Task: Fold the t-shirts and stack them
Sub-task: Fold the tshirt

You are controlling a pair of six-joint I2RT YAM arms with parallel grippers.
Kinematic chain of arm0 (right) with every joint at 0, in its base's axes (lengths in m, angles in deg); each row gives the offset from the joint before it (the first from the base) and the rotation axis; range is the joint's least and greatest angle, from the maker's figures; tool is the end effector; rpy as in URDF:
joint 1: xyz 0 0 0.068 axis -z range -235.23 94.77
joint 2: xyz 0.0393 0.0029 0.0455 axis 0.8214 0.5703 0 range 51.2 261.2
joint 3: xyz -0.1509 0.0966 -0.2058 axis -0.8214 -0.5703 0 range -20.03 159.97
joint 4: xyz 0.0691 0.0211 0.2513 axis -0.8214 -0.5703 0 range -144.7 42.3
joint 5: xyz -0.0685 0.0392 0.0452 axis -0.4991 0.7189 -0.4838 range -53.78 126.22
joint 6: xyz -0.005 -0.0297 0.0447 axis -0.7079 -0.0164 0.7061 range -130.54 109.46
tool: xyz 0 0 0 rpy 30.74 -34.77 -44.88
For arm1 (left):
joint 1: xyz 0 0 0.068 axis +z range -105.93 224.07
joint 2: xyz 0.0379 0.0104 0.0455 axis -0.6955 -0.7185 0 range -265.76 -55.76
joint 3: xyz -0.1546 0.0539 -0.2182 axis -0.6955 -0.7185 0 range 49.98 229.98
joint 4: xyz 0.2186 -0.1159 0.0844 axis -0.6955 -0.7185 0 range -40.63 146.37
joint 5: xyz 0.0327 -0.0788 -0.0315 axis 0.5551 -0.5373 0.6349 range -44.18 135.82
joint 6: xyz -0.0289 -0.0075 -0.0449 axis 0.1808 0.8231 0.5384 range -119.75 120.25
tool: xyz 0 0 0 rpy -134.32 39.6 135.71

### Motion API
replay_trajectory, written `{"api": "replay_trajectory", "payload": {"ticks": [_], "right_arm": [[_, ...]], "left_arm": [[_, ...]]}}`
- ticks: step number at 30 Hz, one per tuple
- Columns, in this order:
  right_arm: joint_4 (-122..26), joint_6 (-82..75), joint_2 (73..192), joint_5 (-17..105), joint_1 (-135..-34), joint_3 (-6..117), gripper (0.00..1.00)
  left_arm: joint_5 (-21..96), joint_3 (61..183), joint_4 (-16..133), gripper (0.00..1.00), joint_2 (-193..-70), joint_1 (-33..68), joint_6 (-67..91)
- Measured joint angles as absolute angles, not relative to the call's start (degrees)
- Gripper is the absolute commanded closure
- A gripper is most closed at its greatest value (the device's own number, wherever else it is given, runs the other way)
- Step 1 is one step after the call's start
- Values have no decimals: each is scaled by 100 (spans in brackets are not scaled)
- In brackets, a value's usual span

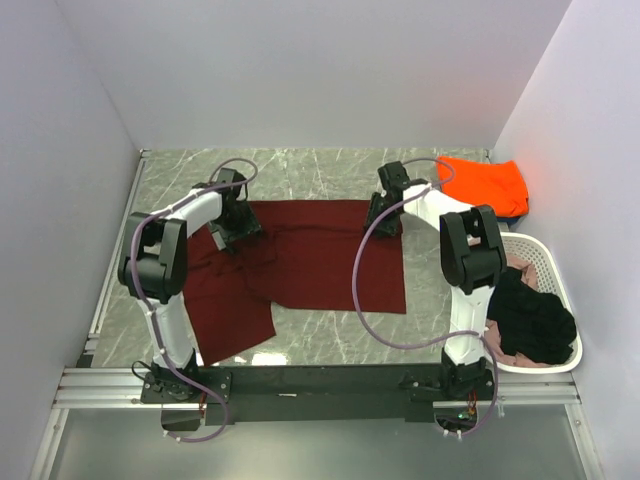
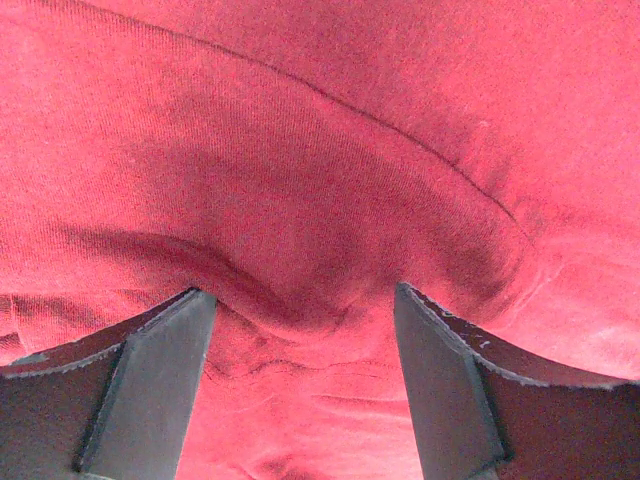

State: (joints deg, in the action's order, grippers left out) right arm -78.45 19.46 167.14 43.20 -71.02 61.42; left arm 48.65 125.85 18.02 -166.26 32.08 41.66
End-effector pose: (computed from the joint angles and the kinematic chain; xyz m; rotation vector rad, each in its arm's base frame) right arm 0.4003 0.1177 0.1623 0.3051 2.7473 0.3913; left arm 0.3723 -0.0773 0.1661 -0.7342 2.7551 -0.1289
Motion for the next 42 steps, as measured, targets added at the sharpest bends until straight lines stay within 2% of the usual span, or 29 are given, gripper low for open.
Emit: {"api": "replay_trajectory", "payload": {"ticks": [12, 18, 21, 25, 30, 33, 37, 42], "right_arm": [[-8472, 1779, 17779, 4460, -6545, 7871, 53], [-8583, 1502, 17704, 4348, -6405, 7946, 51], [-8511, 1417, 17239, 4296, -6383, 7471, 50], [-8457, 1377, 16100, 4204, -6437, 6455, 48], [-8260, 1382, 14697, 4143, -6639, 5194, 48], [-8179, 1384, 14100, 4119, -6792, 4416, 48], [-8186, 1382, 13619, 4112, -6936, 3579, 49], [-8170, 1384, 13060, 4095, -6960, 2916, 49]], "left_arm": [[4502, 13971, 1640, 18, -17544, 3197, 4264], [4397, 14188, 1664, 16, -17633, 3171, 4308], [4428, 13914, 1712, 15, -17364, 3175, 4365], [4576, 12992, 1649, 14, -16184, 3263, 4476], [4832, 11589, 1732, 24, -14147, 3886, 4513], [5031, 10808, 1712, 35, -13397, 4530, 4481], [5175, 10065, 1664, 38, -13240, 4989, 4380], [5167, 9836, 1743, 38, -13524, 5075, 4181]]}}
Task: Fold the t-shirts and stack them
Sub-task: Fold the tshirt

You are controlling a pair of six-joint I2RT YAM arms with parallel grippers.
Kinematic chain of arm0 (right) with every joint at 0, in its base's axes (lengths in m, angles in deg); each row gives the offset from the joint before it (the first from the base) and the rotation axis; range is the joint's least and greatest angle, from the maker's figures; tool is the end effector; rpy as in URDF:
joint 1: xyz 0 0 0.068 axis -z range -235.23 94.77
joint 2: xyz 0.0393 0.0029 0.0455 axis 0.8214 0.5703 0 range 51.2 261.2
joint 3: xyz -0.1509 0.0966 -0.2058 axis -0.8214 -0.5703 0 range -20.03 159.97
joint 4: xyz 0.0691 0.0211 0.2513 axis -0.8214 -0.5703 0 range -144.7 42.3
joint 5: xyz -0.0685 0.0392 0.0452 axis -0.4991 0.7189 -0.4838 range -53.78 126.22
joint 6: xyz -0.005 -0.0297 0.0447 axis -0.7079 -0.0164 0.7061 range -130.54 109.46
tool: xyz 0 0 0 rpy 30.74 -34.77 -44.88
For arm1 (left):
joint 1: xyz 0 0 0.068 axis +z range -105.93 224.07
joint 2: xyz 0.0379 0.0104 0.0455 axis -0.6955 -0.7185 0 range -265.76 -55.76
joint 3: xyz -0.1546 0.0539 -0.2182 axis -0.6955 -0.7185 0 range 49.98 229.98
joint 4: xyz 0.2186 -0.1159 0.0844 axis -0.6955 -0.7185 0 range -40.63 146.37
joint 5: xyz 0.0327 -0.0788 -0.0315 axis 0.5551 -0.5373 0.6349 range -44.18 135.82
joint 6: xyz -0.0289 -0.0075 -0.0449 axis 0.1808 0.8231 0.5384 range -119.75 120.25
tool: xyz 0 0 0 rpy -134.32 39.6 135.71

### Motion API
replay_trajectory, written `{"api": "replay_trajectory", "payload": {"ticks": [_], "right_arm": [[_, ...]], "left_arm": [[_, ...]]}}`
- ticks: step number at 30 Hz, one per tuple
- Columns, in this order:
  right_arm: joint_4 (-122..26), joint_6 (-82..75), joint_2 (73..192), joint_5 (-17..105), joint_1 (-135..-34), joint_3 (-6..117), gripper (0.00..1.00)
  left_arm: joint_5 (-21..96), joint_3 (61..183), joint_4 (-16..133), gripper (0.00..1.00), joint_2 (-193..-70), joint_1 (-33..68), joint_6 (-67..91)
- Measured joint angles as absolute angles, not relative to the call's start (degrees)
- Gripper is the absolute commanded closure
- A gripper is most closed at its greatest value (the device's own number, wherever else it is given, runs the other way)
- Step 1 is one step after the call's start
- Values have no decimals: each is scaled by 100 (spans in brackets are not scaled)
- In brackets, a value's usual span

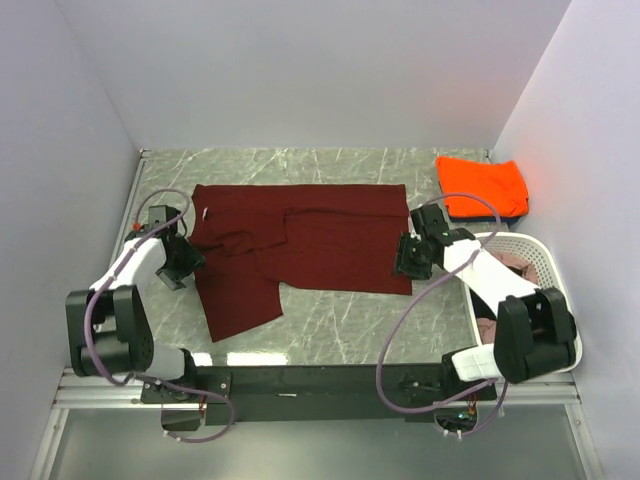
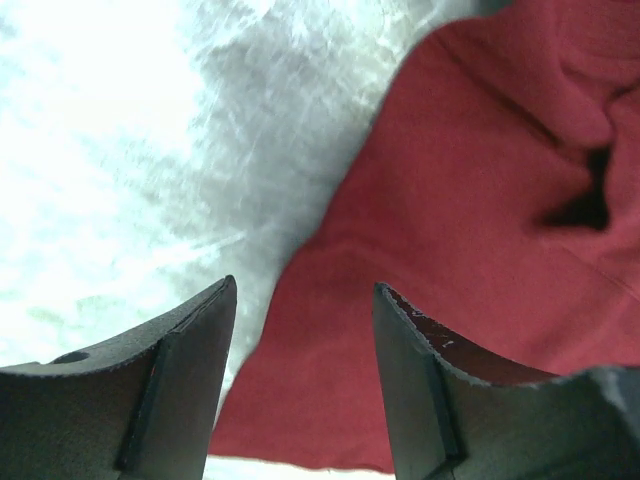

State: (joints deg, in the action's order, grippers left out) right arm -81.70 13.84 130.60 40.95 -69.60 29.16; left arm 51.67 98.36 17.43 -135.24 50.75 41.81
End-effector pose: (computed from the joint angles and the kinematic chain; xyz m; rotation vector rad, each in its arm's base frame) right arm 0.2521 0.0676 0.2030 0.2122 2.7187 0.3134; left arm 0.2478 0.0326 0.1951 -1.1584 2.5261 -0.0111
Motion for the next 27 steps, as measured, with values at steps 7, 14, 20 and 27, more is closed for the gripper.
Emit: {"api": "replay_trajectory", "payload": {"ticks": [7, 14, 20, 27], "right_arm": [[-8083, 1384, 12461, 4032, -6960, 2486, 49], [-8068, 1386, 12223, 3951, -6960, 2186, 49], [-8070, 1406, 12105, 3876, -6960, 2090, 49], [-8078, 1406, 11954, 3868, -6960, 2090, 49]], "left_arm": [[5173, 9864, 2060, 47, -14280, 5085, 3963], [5178, 9912, 2121, 51, -14444, 5085, 3853], [5167, 9912, 2154, 47, -14447, 5085, 3838], [5171, 10050, 2020, 46, -14121, 5085, 3842]]}}
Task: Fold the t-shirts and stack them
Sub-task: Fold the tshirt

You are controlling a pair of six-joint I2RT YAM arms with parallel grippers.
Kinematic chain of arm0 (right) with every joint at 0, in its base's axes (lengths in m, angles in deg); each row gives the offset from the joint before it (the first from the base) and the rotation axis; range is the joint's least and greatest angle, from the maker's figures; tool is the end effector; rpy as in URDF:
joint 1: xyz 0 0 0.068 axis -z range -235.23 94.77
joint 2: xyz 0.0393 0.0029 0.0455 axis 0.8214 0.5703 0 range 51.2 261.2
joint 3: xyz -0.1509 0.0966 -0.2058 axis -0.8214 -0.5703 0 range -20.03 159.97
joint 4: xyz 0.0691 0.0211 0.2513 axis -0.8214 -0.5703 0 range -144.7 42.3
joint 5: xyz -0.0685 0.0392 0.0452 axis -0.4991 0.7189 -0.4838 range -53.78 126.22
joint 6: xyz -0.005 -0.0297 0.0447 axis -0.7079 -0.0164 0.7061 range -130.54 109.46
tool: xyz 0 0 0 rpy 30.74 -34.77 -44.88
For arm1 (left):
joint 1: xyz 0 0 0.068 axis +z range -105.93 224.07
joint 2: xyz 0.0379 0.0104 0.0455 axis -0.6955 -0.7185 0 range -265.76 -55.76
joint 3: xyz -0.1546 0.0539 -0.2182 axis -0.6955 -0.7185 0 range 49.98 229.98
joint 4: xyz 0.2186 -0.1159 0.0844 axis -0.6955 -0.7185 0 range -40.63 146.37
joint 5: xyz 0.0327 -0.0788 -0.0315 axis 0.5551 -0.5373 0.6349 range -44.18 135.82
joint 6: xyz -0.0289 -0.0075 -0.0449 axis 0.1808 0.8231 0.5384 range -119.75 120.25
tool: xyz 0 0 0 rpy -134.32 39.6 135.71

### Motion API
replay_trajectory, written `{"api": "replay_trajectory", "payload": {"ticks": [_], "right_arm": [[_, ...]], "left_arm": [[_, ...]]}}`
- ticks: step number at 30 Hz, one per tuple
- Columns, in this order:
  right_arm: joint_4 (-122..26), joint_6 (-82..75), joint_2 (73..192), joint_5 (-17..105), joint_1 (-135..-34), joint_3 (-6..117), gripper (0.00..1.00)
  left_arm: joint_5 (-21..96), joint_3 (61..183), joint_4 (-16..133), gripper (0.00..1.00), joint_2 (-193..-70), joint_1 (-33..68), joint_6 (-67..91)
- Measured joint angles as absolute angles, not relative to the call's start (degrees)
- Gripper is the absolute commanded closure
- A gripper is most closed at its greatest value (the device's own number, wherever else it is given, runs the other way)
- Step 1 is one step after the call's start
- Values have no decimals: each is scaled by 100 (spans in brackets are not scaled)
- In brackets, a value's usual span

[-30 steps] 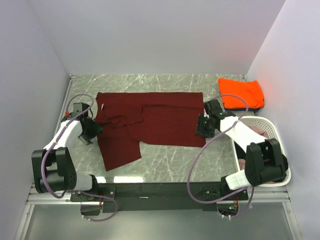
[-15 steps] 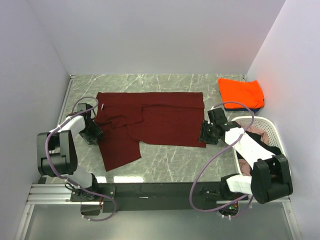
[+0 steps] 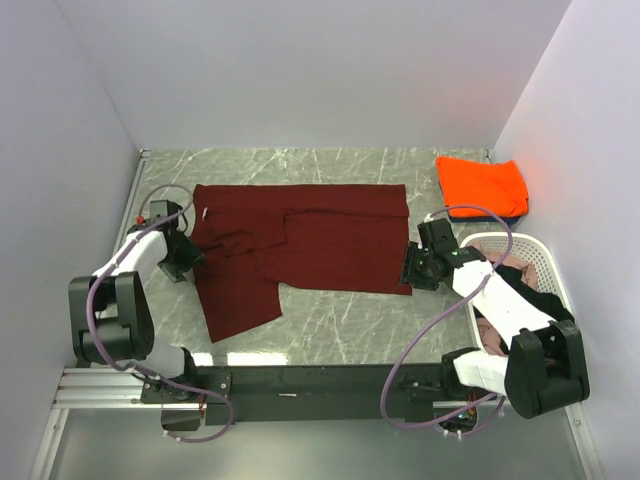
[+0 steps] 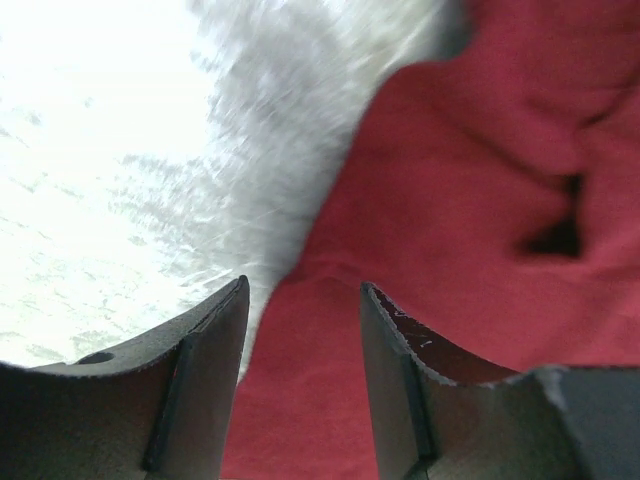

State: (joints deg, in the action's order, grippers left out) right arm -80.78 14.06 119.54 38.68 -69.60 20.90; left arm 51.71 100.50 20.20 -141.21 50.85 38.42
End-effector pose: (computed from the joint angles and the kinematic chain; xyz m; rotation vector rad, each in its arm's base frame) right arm 0.2144 0.0564 0.2039 0.2217 2.6462 0.2871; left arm 0.2674 0.0354 0.1821 -1.0911 2.5749 0.0126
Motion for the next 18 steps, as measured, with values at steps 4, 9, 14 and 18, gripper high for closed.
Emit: {"api": "replay_trajectory", "payload": {"ticks": [4, 9, 14, 18], "right_arm": [[-8100, 1406, 11921, 3857, -6960, 2090, 49], [-8138, 1410, 11860, 3857, -6960, 2090, 49], [-8168, 1414, 11770, 3830, -6960, 2071, 49], [-8181, 1449, 11683, 3806, -6960, 1979, 49]], "left_arm": [[5173, 10190, 2055, 47, -13909, 5085, 3847], [5171, 10207, 2160, 48, -14103, 5085, 3866], [5171, 10207, 2184, 48, -14479, 5085, 3871], [5173, 10148, 2202, 59, -14582, 5085, 3886]]}}
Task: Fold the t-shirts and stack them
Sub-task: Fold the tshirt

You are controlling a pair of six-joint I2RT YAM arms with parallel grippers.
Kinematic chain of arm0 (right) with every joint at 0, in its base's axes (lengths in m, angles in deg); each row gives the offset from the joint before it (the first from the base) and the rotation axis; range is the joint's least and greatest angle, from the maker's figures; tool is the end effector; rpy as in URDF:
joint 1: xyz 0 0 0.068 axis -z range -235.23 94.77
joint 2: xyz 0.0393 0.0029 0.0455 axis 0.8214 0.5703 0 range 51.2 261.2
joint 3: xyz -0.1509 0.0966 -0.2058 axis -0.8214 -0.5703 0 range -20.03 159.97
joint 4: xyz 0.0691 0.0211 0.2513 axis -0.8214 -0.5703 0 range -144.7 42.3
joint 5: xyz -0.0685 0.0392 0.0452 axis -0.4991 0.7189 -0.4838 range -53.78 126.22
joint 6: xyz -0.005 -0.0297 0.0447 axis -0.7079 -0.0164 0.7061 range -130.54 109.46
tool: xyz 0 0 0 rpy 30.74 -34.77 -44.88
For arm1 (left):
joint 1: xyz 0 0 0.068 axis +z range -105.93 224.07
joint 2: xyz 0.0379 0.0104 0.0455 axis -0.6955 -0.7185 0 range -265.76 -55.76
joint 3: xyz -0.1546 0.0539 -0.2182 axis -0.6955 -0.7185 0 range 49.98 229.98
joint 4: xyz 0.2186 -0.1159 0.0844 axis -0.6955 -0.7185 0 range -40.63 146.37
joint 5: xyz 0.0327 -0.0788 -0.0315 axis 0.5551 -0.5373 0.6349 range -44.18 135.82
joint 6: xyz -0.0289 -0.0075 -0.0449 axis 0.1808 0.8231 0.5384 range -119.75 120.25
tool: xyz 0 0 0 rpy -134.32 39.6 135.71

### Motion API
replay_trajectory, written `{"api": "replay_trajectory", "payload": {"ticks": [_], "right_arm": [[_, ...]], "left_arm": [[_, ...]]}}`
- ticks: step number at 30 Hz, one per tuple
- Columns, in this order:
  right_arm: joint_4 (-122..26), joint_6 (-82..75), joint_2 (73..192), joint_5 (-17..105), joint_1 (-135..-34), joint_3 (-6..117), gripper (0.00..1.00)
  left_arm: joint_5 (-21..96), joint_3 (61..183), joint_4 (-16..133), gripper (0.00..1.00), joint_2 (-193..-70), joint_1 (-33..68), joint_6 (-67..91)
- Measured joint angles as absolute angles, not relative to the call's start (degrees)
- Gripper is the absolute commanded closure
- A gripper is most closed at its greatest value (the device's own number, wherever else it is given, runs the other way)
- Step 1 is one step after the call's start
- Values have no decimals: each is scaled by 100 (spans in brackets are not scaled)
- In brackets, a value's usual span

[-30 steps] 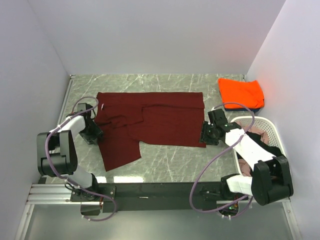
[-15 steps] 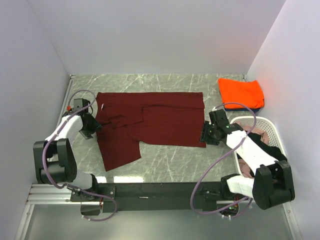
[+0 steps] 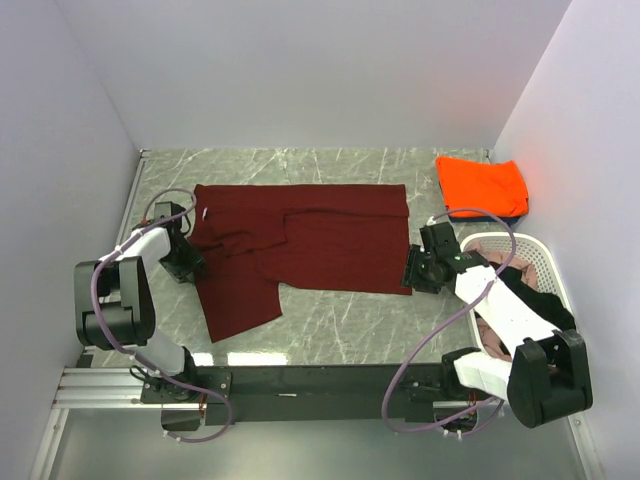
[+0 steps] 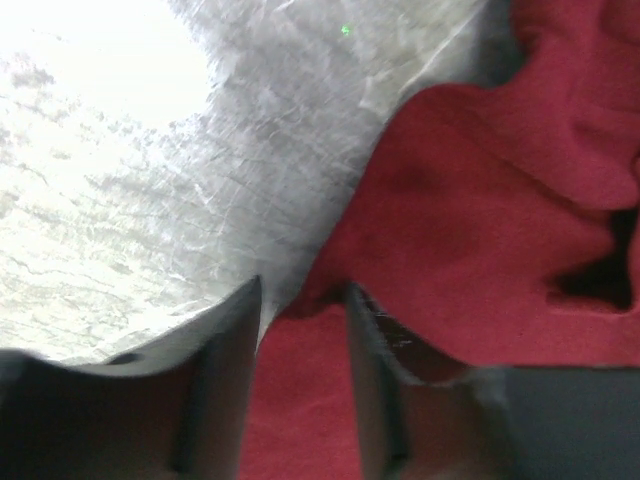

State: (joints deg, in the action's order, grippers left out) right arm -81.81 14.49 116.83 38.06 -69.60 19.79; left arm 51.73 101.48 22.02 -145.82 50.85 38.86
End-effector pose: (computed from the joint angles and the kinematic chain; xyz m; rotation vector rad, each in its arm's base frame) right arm 0.2058 0.0538 0.2065 0.2342 2.6336 0.2795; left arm 0.2790 0.0368 0.1671 -1.1108 2.5992 0.0238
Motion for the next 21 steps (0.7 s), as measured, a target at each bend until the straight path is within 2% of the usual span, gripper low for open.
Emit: {"api": "replay_trajectory", "payload": {"ticks": [1, 3, 4, 8, 21], "right_arm": [[-8194, 1458, 11667, 3800, -6960, 1952, 49], [-8190, 1489, 11652, 3787, -6960, 1891, 49], [-8199, 1504, 11650, 3778, -6960, 1869, 49], [-8203, 1559, 11648, 3767, -6960, 1775, 49], [-8203, 1882, 11676, 3428, -6960, 1697, 50]], "left_arm": [[5178, 10113, 2204, 68, -14582, 5085, 3888], [5175, 10046, 2208, 74, -14580, 5085, 3906], [5175, 10008, 2200, 83, -14567, 5085, 3893], [5175, 9812, 2171, 99, -14348, 5090, 3930], [5171, 9405, 1891, 99, -13601, 5090, 4039]]}}
